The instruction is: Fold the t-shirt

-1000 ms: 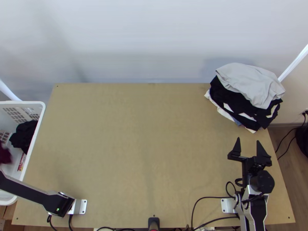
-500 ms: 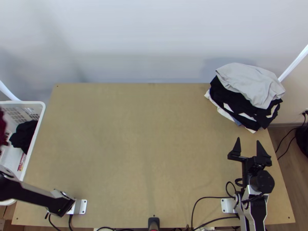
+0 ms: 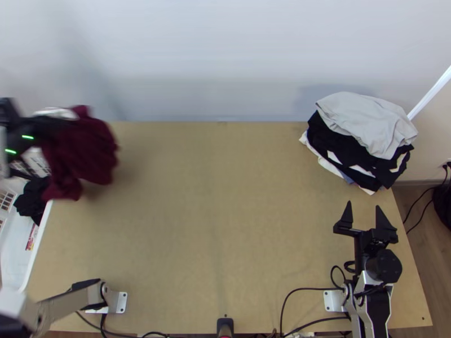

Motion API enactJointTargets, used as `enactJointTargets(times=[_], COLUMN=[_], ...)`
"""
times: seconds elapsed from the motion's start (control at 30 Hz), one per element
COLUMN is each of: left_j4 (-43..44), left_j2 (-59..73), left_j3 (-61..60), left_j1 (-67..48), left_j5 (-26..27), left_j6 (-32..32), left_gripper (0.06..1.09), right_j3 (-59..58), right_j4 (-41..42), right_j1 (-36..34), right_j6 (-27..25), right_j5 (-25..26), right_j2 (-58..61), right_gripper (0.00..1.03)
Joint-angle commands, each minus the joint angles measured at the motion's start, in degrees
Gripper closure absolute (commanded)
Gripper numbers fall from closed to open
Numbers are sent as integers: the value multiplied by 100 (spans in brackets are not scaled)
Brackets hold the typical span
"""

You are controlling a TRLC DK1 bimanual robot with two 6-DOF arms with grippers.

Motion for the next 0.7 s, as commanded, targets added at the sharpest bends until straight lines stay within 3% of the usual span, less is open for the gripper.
enactJointTargets(times=[0.0,0.13,0.27,0.43,0.47,0.5,0.53,0.57,0.67], left_j4=[338,768,1252,1761,1964,2043,2113,2201,2368], left_j2=[-587,-622,-447,37,151,265,362,432,424], left_j3=[-431,-1055,-1495,-1512,-1512,-1539,-1583,-1556,-1495], left_j1=[-1445,-3167,-4363,-5382,-5497,-5664,-5804,-5857,-5980], left_j5=[-636,-1558,-1875,-1901,-1901,-1901,-1892,-1884,-1638], left_j6=[-1,-97,-361,-765,-774,-836,-853,-880,-959], left_gripper=[105,105,105,105,95,62,19,10,10], right_j3=[-38,-38,-38,-38,-38,-38,-38,-38,-38], right_j4=[-93,-93,-84,-84,-84,-84,-84,-93,-93], right_j1=[-17,-17,-17,-17,-17,-17,-17,-17,-17], right_j6=[71,71,71,71,71,71,71,71,71], right_j5=[40,40,40,40,40,40,40,40,40], right_j2=[-34,-34,-34,-34,-34,-34,-34,-34,-34], right_gripper=[4,4,4,4,4,4,4,4,4])
